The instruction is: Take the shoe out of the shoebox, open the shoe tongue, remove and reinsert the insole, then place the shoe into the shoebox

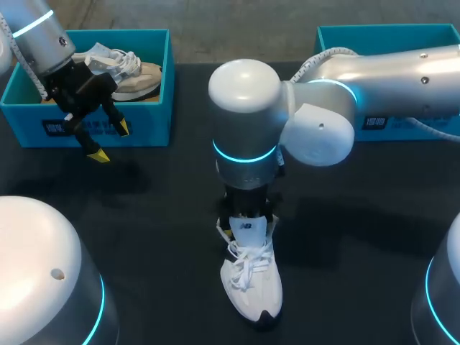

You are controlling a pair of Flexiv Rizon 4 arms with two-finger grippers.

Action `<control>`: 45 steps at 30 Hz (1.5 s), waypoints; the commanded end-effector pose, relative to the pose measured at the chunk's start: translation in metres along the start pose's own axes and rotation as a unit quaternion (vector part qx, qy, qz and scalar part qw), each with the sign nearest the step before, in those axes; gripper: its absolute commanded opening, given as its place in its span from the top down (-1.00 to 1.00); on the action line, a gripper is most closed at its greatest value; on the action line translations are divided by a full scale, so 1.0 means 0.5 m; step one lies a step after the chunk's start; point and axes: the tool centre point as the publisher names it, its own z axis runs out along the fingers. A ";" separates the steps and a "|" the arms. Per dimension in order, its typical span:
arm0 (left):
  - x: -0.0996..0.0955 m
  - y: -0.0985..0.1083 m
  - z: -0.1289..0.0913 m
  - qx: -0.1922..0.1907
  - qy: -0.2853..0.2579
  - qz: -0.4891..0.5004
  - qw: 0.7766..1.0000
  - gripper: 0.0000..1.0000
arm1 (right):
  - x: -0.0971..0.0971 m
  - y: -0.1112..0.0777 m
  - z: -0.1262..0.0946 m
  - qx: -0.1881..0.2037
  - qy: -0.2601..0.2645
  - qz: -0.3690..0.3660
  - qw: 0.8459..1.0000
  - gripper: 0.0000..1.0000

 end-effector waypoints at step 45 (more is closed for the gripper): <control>0.000 0.001 0.000 0.000 0.000 0.001 1.000 -1.00 | 0.013 -0.070 -0.105 -0.032 -0.041 0.019 0.998 -1.00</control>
